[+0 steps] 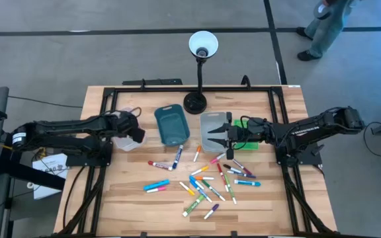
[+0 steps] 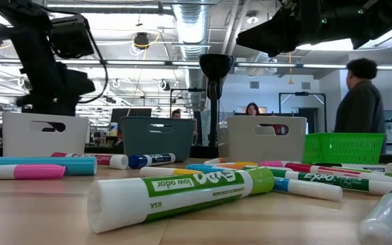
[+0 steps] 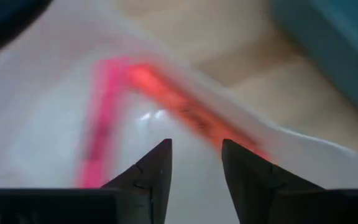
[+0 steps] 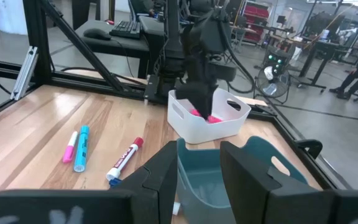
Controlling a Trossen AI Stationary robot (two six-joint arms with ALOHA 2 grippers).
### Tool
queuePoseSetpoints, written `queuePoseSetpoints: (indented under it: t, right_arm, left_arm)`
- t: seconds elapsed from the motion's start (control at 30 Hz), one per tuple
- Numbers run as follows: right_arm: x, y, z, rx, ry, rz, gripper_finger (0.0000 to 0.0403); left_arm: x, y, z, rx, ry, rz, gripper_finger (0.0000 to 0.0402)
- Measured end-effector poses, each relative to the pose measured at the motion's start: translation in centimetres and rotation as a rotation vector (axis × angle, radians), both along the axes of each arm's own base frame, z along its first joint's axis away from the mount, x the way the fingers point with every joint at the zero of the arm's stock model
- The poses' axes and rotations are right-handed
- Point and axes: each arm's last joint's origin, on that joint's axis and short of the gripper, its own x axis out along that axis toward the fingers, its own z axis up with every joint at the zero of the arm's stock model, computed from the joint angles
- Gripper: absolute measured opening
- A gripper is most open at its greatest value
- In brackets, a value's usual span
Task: Pick & Place Markers
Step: Put the red big marker pen into the blue bin
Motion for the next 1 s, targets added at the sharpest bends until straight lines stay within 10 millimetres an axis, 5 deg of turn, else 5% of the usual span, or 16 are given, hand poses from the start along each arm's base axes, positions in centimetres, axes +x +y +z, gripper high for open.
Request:
queuePoseSetpoints:
  t: [0.5,0.77,1.0]
  right_arm:
    - [0.0,0.0,0.0,0.0,0.0,0.0,0.0113]
    - [0.0,0.0,0.0,0.0,0.0,0.003,0.0113]
    - [0.5,0.3,0.3,0.034,-0.002,0.031,0.0113]
  left_arm:
    - [2.6,-3.5,-1.5,-0.062,0.055,-0.411,0.012]
    - [3.1,-3.6,0.4,0.087,-0.05,-0.421,0.0117]
    - [3.9,-4.4,3.5,0.251,-0.142,-0.635,0.0117]
